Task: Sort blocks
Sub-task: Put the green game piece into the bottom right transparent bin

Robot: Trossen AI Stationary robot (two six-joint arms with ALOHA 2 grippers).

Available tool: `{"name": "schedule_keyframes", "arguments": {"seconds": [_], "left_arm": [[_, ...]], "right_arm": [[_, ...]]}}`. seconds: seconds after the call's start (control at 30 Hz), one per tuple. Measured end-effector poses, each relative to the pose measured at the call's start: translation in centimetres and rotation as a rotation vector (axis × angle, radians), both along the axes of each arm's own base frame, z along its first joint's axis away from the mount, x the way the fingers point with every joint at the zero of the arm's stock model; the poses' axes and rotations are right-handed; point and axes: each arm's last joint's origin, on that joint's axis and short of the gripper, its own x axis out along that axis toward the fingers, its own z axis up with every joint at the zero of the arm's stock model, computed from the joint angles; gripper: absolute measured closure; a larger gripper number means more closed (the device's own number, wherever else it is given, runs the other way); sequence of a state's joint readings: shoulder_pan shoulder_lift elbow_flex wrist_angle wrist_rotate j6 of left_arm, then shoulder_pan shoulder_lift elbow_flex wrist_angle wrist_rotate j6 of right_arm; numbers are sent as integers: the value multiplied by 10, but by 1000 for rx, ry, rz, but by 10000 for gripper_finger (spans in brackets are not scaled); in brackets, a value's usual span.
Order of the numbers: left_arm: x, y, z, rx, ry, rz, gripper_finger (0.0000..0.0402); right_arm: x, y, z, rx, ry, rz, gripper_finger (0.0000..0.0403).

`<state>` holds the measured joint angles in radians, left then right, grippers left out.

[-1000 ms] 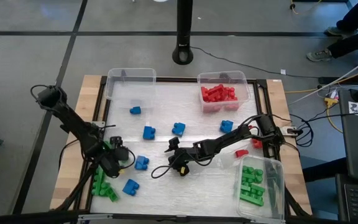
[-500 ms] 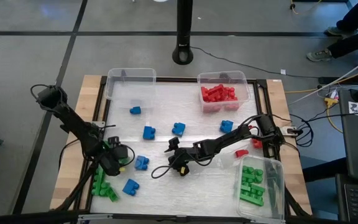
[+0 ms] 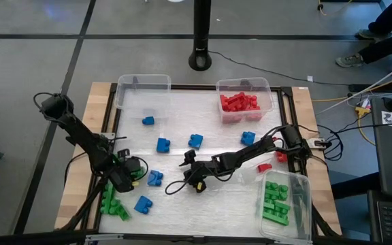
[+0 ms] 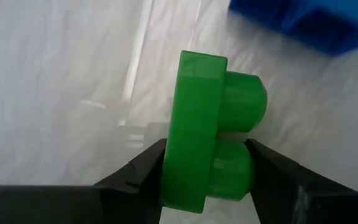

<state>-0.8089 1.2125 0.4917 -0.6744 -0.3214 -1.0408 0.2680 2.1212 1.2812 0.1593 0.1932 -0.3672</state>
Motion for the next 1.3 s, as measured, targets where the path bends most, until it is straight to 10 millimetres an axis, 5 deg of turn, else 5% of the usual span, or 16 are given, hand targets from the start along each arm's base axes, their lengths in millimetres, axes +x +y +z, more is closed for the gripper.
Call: {"name": "schedule_keyframes", "arguments": {"seconds": [0.17,0.4,0.63,1.07,1.3], "left_arm": [[12,-8,22,22,-128,-19,223],[34,-19,51,200,-415,-130,224],[56,-16,61,264,-527,-220,224],[77,-5,68,318,-567,-325,223],[82,-3,68,338,-571,-368,222]], "right_arm": [[3,-3,22,44,-92,9,88],[19,-27,53,328,-320,112,88],[22,-43,58,456,-338,165,88],[22,-42,64,522,-364,335,89],[22,-44,63,537,-346,375,144]]}}
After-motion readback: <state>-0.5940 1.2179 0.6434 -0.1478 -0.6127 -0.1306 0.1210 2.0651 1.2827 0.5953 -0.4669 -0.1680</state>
